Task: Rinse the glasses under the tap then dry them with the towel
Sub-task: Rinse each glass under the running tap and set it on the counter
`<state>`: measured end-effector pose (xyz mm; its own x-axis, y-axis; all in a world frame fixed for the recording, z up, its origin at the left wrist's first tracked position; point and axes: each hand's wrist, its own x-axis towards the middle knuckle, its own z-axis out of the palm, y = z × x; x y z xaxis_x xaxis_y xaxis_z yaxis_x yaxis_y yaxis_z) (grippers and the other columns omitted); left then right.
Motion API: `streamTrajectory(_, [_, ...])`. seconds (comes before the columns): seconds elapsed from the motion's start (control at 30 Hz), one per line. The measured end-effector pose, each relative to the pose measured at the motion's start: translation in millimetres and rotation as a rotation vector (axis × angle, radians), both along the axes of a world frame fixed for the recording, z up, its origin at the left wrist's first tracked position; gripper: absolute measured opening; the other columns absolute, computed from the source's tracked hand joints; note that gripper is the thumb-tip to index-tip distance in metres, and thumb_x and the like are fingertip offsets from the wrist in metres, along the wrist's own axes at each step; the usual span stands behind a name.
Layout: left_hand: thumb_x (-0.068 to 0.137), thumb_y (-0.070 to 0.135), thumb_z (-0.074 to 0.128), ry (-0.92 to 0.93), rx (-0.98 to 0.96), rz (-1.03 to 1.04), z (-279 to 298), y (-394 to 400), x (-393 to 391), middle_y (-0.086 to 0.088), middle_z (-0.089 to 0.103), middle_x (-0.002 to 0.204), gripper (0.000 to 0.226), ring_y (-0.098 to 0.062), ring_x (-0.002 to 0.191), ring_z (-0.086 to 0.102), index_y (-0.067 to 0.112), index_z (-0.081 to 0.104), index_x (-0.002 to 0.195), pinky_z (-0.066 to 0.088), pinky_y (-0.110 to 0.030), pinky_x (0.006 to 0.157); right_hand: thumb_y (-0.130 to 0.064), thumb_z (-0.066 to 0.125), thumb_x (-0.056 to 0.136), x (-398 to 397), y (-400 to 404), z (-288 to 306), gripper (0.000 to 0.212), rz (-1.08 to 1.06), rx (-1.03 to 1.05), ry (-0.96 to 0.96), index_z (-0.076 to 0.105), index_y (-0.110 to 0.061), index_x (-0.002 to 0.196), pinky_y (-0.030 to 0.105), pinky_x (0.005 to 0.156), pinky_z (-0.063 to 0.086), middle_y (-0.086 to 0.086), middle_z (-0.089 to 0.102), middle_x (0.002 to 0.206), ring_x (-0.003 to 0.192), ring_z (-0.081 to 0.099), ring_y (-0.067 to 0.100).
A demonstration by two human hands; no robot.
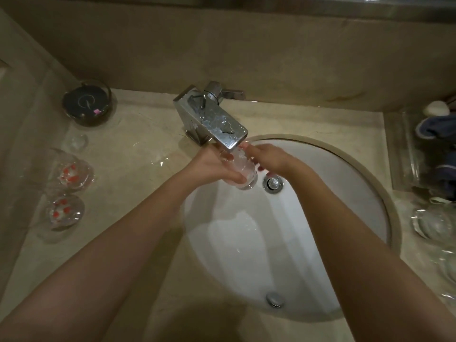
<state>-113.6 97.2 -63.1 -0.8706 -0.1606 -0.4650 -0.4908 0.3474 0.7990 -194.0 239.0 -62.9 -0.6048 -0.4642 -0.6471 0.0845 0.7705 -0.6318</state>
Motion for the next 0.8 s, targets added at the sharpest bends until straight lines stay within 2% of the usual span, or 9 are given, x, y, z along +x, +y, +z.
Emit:
streamTrajectory(0.1, [0.026, 0.041, 0.077, 0.005, 0.074, -0.015, -0.8, -3.8, 2.4, -0.006, 0.066, 0.102, 0.097, -0.016, 0.092, 0.064, 0.004, 0.062, 0.115, 0.052, -0.021, 0.079, -0.065, 0.035, 0.094, 12.8, 7.8, -16.9, 0.066, -0.289, -0.155, -0.412, 0.054, -0.013, 0.13, 0.041, 0.089, 0.053, 0.013, 0.059, 0.128, 0.106, 0.063, 0.031])
streamTrajectory(0.23, [0.037, 0.04, 0.08, 0.001, 0.161, 0.002, -1.7, -7.4, 9.5, -0.001, 0.068, 0.108, 0.089, -0.012, 0.099, 0.065, 0.017, 0.06, 0.121, 0.052, -0.026, 0.088, -0.063, 0.04, 0.094, 32.1, 16.7, -34.8, 0.063, -0.602, -0.455, -0.868, 0.058, -0.014, 0.13, 0.034, 0.068, 0.059, 0.013, 0.065, 0.121, 0.102, 0.065, 0.035])
streamTrajectory(0.33, [0.051, 0.023, 0.088, -0.059, 0.202, -0.021, -6.8, -13.5, 12.5, 0.006, 0.069, 0.106, 0.076, -0.009, 0.099, 0.065, 0.021, 0.059, 0.121, 0.051, -0.014, 0.081, -0.051, 0.054, 0.093, 40.1, 19.9, -40.1, 0.052, -0.695, -0.509, -0.846, 0.06, -0.011, 0.125, 0.029, 0.063, 0.059, 0.014, 0.065, 0.12, 0.095, 0.066, 0.031])
streamTrajectory(0.43, [0.063, 0.004, 0.088, -0.039, 0.141, 0.038, -8.6, -14.1, 14.4, 0.013, 0.061, 0.098, 0.059, -0.007, 0.094, 0.061, 0.022, 0.056, 0.109, 0.049, -0.01, 0.076, -0.044, 0.059, 0.093, 40.3, 24.0, -46.6, 0.046, -0.744, -0.551, -0.757, 0.059, -0.011, 0.125, 0.032, 0.071, 0.059, 0.012, 0.064, 0.12, 0.1, 0.066, 0.026])
streamTrajectory(0.5, [0.062, 0.006, 0.09, -0.009, 0.096, 0.091, -13.6, -15.1, 15.0, 0.009, 0.062, 0.095, 0.056, -0.006, 0.089, 0.062, 0.017, 0.057, 0.106, 0.05, -0.014, 0.077, -0.043, 0.066, 0.089, 39.3, 27.1, -50.1, 0.047, -0.755, -0.591, -0.677, 0.06, -0.009, 0.121, 0.035, 0.078, 0.057, 0.014, 0.063, 0.121, 0.102, 0.065, 0.026])
streamTrajectory(0.57, [0.073, 0.005, 0.083, -0.052, 0.16, 0.024, -12.5, -11.4, 14.7, 0.005, 0.067, 0.09, 0.033, -0.001, 0.077, 0.065, 0.011, 0.063, 0.1, 0.05, -0.013, 0.075, -0.042, 0.077, 0.079, 38.6, 29.2, -51.3, 0.06, -0.724, -0.614, -0.622, 0.058, -0.004, 0.122, 0.036, 0.078, 0.056, 0.019, 0.06, 0.123, 0.099, 0.067, 0.026])
streamTrajectory(0.63, [0.085, 0.007, 0.071, -0.079, 0.262, -0.052, -11.9, -3.9, 13.2, -0.004, 0.072, 0.089, 0.015, -0.004, 0.077, 0.07, 0.004, 0.069, 0.1, 0.052, -0.017, 0.078, -0.035, 0.082, 0.073, 38.3, 30.3, -51.1, 0.055, -0.674, -0.623, -0.601, 0.06, -0.006, 0.115, 0.036, 0.074, 0.057, 0.017, 0.061, 0.115, 0.088, 0.069, 0.025])
streamTrajectory(0.7, [0.087, 0.017, 0.069, -0.081, 0.325, -0.076, -11.0, 1.3, 10.6, -0.014, 0.074, 0.096, 0.026, -0.018, 0.09, 0.072, -0.001, 0.07, 0.105, 0.055, -0.023, 0.082, -0.022, 0.079, 0.072, 39.1, 30.1, -50.5, 0.033, -0.652, -0.652, -0.606, 0.062, -0.016, 0.099, 0.037, 0.074, 0.056, 0.011, 0.063, 0.108, 0.084, 0.068, 0.023])
streamTrajectory(0.8, [0.075, 0.027, 0.081, -0.085, 0.329, -0.096, -17.6, 2.9, 8.3, -0.018, 0.072, 0.107, 0.045, -0.028, 0.104, 0.069, 0.001, 0.071, 0.11, 0.053, -0.034, 0.096, -0.006, 0.072, 0.077, 39.4, 34.2, -50.1, 0.03, -0.68, -0.741, -0.604, 0.059, -0.02, 0.1, 0.037, 0.085, 0.054, 0.006, 0.064, 0.107, 0.091, 0.066, 0.022])
